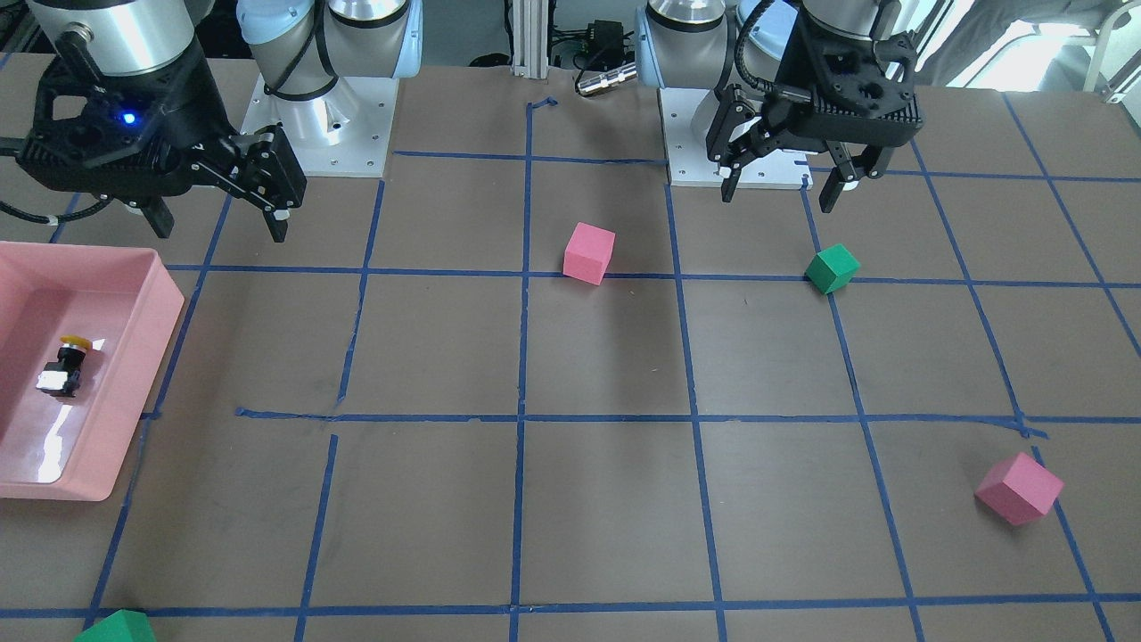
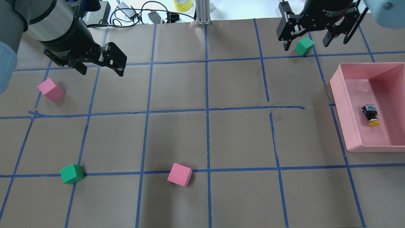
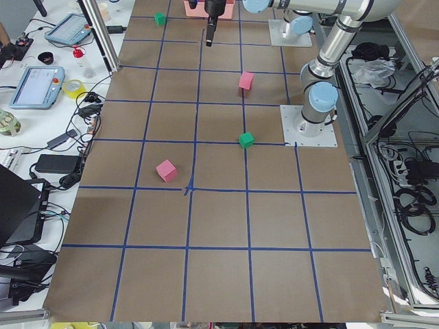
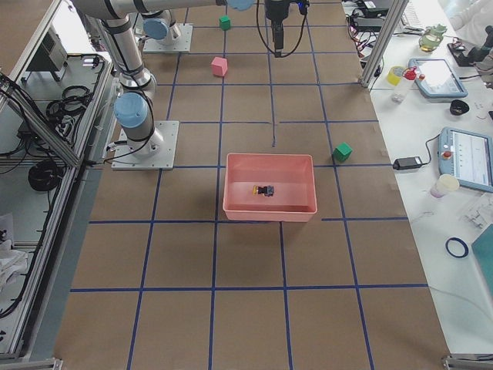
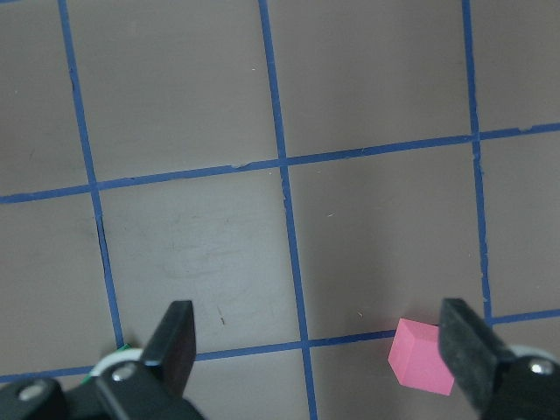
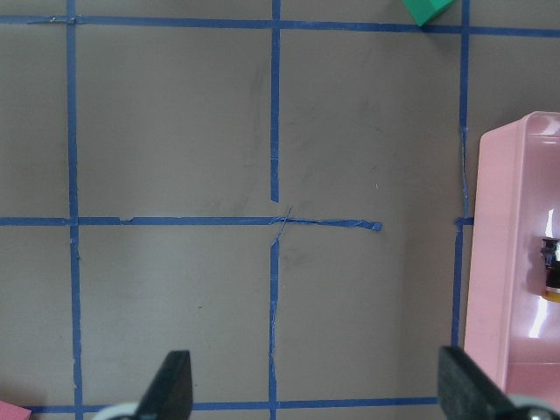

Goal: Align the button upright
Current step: 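Move the right gripper over the pink bin toward the black button switch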

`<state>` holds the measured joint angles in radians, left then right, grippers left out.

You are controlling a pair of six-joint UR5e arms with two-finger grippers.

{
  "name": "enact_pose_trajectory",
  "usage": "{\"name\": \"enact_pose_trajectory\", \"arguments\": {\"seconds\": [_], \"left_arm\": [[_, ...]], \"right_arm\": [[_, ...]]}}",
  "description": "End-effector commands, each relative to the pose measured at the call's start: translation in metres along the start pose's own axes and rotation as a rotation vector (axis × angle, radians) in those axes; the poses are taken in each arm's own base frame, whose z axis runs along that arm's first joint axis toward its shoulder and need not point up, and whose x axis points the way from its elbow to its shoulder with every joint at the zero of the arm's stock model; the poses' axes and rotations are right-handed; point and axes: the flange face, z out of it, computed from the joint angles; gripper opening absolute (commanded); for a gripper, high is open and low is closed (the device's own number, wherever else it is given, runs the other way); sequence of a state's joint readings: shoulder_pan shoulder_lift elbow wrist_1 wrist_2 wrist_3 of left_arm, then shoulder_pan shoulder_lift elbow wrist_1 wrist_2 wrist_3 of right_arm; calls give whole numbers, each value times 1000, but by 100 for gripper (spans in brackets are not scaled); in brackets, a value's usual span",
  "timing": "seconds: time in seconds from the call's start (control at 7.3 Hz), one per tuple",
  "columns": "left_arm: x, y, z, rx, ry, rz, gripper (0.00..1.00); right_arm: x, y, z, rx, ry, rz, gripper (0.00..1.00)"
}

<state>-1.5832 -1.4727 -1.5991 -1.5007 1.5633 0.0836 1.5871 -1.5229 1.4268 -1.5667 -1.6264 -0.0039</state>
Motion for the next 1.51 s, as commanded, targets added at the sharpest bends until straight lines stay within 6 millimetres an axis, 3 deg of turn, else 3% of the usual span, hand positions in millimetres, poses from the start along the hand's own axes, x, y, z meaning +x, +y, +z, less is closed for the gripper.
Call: {"name": "enact_pose_trajectory", "arguments": {"seconds": [0.0, 0.14, 0.41, 0.68, 1.1, 1.37], "left_arm": [[0, 0, -2, 4, -3, -1, 100], [0, 0, -3, 5, -5, -1, 100], [-1, 0, -3, 5, -6, -1, 100], [-1, 1, -3, 5, -8, -1, 100], [-1, 2, -5, 8, -8, -1, 100], [-1, 2, -5, 8, -8, -1, 100]], "right_arm": [[0, -3, 2, -5, -18, 5, 100], [3, -3, -2, 3, -15, 3, 100], [6, -4, 7, -17, -9, 13, 100], [28, -12, 15, -21, -20, 57, 100], [97, -20, 24, -36, 5, 87, 100], [184, -15, 48, -76, -7, 117, 100]]}}
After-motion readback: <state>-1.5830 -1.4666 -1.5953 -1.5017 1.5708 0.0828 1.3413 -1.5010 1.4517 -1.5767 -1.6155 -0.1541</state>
